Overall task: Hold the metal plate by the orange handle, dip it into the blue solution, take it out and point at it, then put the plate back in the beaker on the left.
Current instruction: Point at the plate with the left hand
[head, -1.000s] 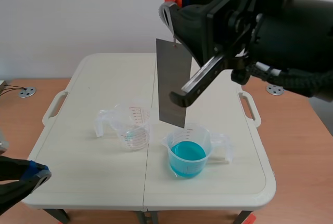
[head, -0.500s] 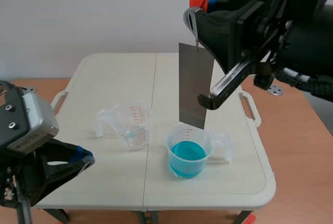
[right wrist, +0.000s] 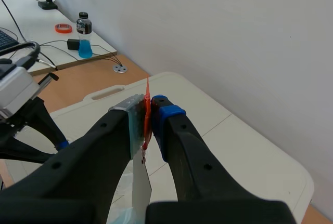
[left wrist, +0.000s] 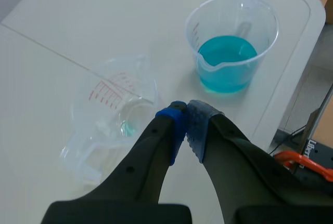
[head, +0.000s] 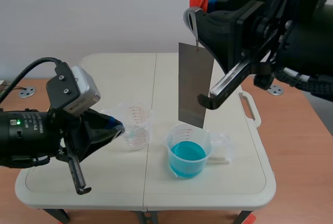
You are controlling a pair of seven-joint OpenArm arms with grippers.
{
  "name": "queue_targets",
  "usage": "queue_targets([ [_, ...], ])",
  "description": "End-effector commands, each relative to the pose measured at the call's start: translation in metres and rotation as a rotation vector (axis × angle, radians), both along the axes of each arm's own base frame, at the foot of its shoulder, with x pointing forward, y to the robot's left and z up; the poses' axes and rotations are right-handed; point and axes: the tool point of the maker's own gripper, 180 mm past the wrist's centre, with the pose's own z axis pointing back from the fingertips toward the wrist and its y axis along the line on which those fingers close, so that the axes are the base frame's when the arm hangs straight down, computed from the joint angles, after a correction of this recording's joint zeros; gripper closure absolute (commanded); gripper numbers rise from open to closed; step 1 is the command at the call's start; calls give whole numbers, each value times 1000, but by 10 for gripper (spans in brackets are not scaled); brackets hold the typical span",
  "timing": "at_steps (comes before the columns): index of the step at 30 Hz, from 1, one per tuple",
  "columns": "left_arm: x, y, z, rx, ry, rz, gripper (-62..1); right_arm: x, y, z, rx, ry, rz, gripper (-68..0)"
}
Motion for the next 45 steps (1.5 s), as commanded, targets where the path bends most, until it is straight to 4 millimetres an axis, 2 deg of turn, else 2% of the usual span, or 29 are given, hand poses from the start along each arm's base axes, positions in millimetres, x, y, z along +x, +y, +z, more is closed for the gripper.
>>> queue_targets([
  [1,2,-12,7,-38,-9,-36,-31,-1,0,11,20,-35,5,-15],
  [13,2,-55,6,-46,29,-226,-31,0,-1,6,-2,-14,-2,-15],
  [22,18,-72,-1,-60,54,-220,-31,0,-1,5,-4,-12,-2,-15],
  [41,20,-77,-2,-75,60,-219,-31,0,-1,5,-4,-12,-2,-15],
  [45,21,-66,-1,-86,41,-196,-31,0,-1,5,-4,-12,-2,-15],
])
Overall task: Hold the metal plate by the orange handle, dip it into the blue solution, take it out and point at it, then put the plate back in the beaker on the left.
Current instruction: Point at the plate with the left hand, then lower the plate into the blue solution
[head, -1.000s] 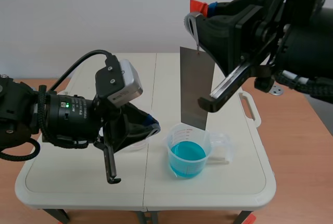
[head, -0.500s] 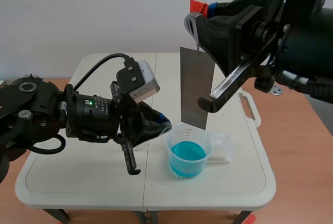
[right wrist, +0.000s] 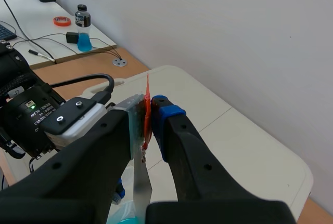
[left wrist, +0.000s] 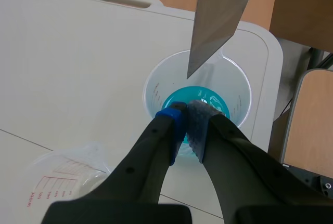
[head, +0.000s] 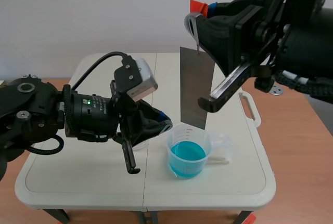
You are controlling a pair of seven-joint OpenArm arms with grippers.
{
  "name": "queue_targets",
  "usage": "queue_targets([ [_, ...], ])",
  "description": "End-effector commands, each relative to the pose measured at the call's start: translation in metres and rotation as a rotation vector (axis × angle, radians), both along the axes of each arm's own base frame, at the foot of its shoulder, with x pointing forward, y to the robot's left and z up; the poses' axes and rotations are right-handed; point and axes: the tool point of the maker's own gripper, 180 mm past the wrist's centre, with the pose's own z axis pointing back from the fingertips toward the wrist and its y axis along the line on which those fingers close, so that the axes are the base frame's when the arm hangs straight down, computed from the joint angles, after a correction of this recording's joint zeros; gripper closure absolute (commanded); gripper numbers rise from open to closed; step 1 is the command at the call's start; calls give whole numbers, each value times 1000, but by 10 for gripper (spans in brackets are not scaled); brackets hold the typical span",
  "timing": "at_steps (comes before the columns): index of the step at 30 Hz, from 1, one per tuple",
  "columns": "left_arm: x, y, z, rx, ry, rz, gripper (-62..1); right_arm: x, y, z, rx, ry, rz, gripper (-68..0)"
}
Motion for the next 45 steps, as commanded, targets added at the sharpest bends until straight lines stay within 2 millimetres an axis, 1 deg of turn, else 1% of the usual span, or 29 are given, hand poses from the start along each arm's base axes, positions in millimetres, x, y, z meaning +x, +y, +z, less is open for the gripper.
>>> queue_targets([
  [1,1,8,7,-9,-31,21,-31,-1,0,10,16,-31,4,-15],
  [3,0,20,8,-3,-49,47,-31,-1,0,10,16,-31,4,-15],
  [7,-4,50,12,10,-86,110,-31,-1,0,10,16,-31,4,-15],
  [15,-19,126,17,73,-139,288,-31,-1,0,9,12,-26,3,-15],
  [20,-38,169,14,122,-125,391,-31,0,0,7,29,-10,5,-15],
  [26,-71,207,-1,187,-52,466,-31,3,-2,-1,37,14,1,-15],
  [30,-96,224,-12,234,12,489,-31,6,-4,-8,49,30,-4,-15],
  [34,-122,233,-23,274,84,496,-31,10,-7,-15,63,45,-10,-15],
  [39,-151,241,-34,316,158,509,-31,11,-7,-24,81,63,2,-15],
  [45,-190,242,-47,345,265,501,-31,15,-6,-36,87,93,6,-15],
])
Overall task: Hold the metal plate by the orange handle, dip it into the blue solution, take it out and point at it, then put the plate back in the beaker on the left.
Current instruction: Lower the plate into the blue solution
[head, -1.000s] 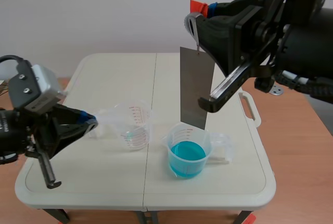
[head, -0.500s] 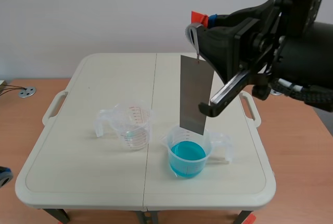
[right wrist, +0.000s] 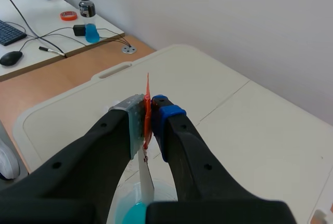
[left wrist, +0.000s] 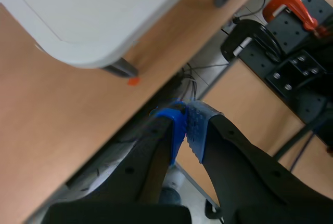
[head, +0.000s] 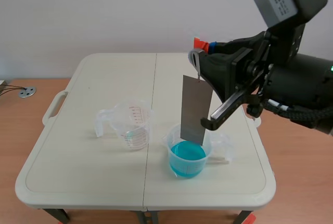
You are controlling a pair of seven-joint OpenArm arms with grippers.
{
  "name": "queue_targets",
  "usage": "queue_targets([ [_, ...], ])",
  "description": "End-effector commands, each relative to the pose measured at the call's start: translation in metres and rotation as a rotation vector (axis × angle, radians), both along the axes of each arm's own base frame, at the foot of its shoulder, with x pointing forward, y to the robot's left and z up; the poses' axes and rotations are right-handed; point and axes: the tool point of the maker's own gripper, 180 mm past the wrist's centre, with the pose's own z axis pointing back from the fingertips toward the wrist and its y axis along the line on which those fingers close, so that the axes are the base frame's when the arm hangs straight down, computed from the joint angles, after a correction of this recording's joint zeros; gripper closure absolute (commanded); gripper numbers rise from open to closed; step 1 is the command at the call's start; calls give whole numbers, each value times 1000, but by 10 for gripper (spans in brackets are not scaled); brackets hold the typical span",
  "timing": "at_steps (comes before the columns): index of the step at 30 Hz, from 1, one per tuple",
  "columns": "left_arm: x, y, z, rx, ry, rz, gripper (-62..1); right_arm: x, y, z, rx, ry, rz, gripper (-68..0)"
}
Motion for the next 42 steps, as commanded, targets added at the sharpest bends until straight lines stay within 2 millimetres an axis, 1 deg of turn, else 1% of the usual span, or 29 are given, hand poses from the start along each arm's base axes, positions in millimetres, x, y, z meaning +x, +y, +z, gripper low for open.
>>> queue_targets([
  [1,-6,-4,3,-24,5,7,-31,3,2,11,30,-35,8,-15],
  [3,-15,-5,0,-26,31,15,-31,4,2,6,40,-19,13,-15],
  [6,-23,-3,-4,-13,59,38,-31,5,4,0,51,3,21,-15],
  [14,-29,-1,-9,5,90,57,-31,8,10,-23,64,60,49,-15],
  [25,-31,2,-11,21,106,57,-31,12,11,-54,75,142,54,-15],
  [35,-31,1,-11,20,107,56,-31,13,5,-82,65,218,36,-15],
  [38,-31,1,-11,20,107,56,-31,13,3,-87,63,233,32,-15],
  [42,-31,1,-11,20,107,56,-31,13,3,-88,60,234,31,-15],
])
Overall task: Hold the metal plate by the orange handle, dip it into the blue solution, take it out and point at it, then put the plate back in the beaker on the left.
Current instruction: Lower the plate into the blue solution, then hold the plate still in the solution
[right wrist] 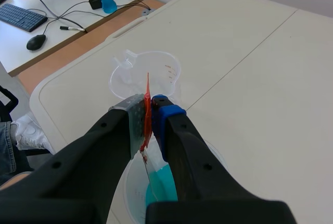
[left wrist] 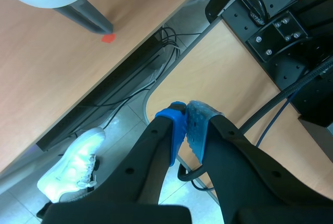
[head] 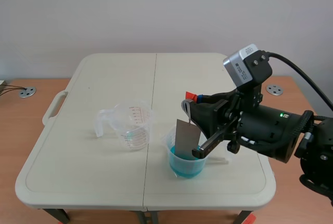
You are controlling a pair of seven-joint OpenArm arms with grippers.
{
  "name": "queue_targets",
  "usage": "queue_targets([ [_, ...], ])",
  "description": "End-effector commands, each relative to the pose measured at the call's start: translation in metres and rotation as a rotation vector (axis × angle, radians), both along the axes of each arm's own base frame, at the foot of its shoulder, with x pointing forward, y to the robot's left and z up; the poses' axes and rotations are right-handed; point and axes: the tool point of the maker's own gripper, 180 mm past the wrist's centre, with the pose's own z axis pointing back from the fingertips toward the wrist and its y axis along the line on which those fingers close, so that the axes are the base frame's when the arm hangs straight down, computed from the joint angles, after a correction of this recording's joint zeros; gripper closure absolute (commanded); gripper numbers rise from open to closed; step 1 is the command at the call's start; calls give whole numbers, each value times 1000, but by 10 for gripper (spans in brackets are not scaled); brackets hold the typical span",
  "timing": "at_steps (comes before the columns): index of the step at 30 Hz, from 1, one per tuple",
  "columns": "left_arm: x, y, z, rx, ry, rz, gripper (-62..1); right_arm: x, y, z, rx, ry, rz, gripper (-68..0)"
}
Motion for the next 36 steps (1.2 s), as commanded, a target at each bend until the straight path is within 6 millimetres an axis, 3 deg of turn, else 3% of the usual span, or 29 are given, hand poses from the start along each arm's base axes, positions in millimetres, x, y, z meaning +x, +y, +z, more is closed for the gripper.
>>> queue_targets([
  [1,4,-4,3,-17,-15,4,-31,2,-1,3,-5,-9,4,-15],
  [21,3,-3,3,-15,-12,4,-31,16,-31,3,-91,-37,-43,-15],
  [36,3,-3,3,-16,-13,4,-31,16,-31,4,-89,-38,-44,-15],
])
